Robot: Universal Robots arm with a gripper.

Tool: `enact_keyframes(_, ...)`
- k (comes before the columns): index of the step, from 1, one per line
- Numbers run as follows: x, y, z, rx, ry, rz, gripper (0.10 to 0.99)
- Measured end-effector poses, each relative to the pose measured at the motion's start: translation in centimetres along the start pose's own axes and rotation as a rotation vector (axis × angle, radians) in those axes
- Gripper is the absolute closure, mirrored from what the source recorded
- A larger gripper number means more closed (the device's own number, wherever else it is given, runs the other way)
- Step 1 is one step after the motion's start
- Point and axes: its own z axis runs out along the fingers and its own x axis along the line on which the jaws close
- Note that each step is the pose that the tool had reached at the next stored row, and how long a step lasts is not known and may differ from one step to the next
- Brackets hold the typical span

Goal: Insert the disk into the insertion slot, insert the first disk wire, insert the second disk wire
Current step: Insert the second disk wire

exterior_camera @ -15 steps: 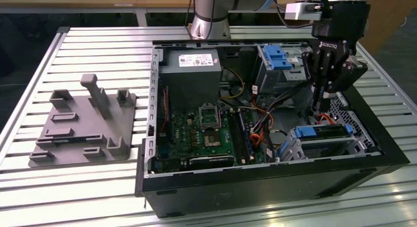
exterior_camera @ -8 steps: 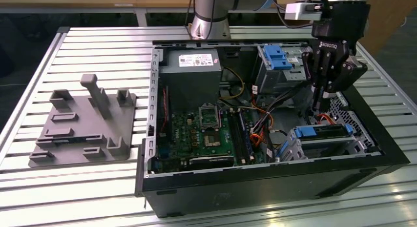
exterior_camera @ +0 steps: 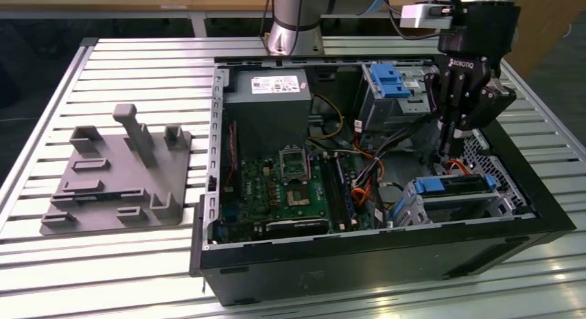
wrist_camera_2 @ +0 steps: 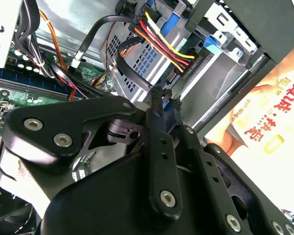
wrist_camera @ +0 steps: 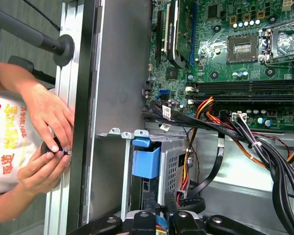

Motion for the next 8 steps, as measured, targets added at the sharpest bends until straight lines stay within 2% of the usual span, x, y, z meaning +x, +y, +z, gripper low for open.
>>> enact_keyframes(2,0.0,-0.04,0.0,0.0,-0.0002,0.0,0.89)
enact_keyframes(6,0.04,-0.81,-0.01,0.0,-0.0012,0.0,0.89)
enact_keyframes(8,0.11,-0.92,0.01,0.0,-0.0059,0.001,0.89)
